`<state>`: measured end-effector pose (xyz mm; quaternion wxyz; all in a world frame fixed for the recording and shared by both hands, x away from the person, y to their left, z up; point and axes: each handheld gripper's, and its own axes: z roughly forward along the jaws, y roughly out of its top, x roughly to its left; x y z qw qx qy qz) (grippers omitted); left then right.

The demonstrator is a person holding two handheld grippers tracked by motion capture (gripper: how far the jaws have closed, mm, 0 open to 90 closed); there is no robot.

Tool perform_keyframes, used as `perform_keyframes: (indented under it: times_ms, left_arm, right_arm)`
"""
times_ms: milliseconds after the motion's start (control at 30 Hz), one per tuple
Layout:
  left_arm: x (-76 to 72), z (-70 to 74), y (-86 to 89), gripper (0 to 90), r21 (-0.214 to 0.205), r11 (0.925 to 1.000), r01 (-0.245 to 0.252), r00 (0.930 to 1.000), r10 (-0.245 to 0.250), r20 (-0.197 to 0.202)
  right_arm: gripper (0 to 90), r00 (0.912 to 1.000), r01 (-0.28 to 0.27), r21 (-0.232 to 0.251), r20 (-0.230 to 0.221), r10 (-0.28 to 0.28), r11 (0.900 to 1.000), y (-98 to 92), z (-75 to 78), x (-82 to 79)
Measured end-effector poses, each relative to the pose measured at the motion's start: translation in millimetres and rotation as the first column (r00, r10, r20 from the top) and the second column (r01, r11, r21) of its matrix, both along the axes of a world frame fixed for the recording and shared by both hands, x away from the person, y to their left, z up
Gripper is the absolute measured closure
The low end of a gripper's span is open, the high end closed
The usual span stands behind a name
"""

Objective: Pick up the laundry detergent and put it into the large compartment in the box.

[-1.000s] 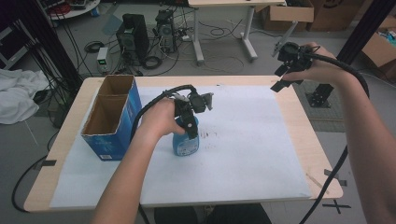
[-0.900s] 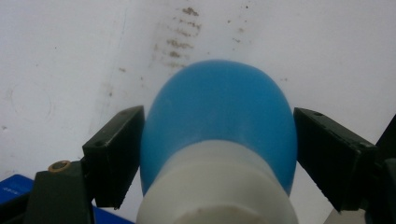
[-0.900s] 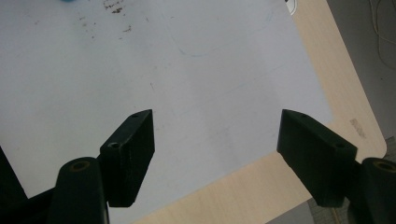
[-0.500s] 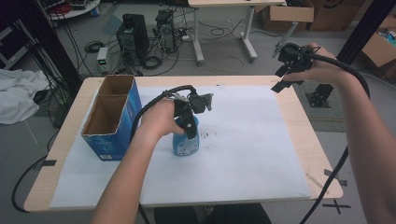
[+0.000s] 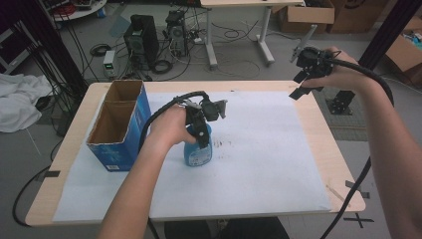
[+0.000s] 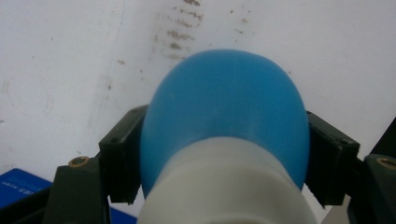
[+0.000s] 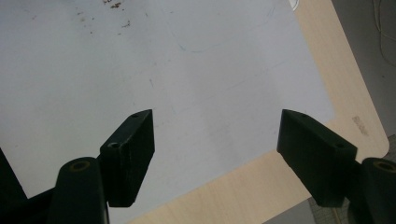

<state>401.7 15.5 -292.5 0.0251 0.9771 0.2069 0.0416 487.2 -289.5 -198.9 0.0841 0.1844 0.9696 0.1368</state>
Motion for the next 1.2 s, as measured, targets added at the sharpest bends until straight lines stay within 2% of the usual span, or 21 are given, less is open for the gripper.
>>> perform_keyframes:
  times_ms: [567,900,1200]
  left_arm:
    - [0.6,0.1,-1.1,32.5,0.015,0.9999,-0.008,1.0000,0.008,0.004]
    - [1.3,0.8,0.4,35.7,0.007,0.9999,-0.008,0.9999,0.007,0.007]
    - [2.2,2.1,2.5,37.1,-0.014,0.9999,-0.006,1.0000,0.006,-0.007]
  right_arm:
    - [27.6,1.0000,-0.002,0.002,-0.003,0.002,1.0000,-0.4,-1.5,-1.4]
    - [27.7,1.0000,-0.003,0.000,-0.005,0.003,1.0000,-0.4,-2.2,-1.2]
    - [27.7,1.0000,-0.001,-0.002,-0.009,0.001,1.0000,-1.0,-3.2,-1.4]
